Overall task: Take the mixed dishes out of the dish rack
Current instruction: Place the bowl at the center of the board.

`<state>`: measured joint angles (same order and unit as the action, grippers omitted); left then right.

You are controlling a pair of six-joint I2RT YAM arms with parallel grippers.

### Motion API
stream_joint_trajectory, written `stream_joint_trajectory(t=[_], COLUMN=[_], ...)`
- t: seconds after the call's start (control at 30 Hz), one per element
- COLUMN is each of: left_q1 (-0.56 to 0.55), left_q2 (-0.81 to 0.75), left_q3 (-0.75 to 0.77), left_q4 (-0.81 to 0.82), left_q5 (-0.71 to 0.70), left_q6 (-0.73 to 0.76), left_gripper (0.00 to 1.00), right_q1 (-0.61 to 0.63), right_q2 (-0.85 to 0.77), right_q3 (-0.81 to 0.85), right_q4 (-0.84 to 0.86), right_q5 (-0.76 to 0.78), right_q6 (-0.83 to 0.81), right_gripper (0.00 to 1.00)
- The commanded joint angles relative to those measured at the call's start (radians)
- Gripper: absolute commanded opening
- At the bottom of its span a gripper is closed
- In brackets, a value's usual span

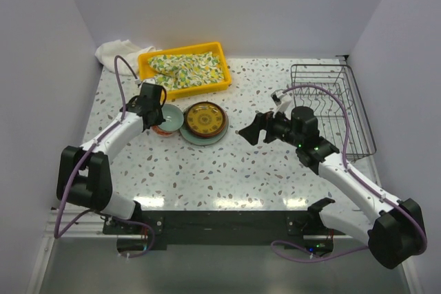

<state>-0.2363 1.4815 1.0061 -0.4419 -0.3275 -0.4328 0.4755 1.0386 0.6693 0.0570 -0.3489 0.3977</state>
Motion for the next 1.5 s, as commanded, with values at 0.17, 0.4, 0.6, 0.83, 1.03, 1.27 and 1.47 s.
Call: stream_joint_trajectory(t=[0.17,0.4,0.6,0.83,1.03,1.27,1.47], left_q1=[0.046,0.058,0.066,0.071,0.091,0.117,0.127], left_q2=[0.020,0.028,0.020,-0.023,-0.079,-0.101,-0.102], left_q3=[0.039,0.025,0.020,0.019,-0.014,-0.064,-0.118], left_q4=[0.069,0.072,0.068,0.051,0.046,0.068,0.103], left_q5=[0.019,0.041,0.062,0.081,0.091,0.127,0.146], left_q6=[-0.007,-0.004,-0.001,-0.003,-0.004,-0.017,-0.027], left_gripper=[0.05,0.23,0.30,0.38,0.36,0.22,0.11], right_q1=[-0.003,-0.003,-0.003,-0.003,-0.002,-0.002,-0.003], right_q2=[-0.017,0.001,0.008,0.014,0.009,0.005,-0.005], right_q3=[0.024,0.033,0.041,0.050,0.053,0.049,0.044], right_q4=[-0.014,-0.013,-0.009,-0.013,-0.014,-0.022,-0.029], right_q5=[0.025,0.021,0.019,0.016,0.019,0.018,0.018], right_q6=[-0.049,-0.054,-0.053,-0.051,-0.049,-0.045,-0.048], right_gripper=[0.98,0.98,0.98,0.98,0.98,0.98,0.98])
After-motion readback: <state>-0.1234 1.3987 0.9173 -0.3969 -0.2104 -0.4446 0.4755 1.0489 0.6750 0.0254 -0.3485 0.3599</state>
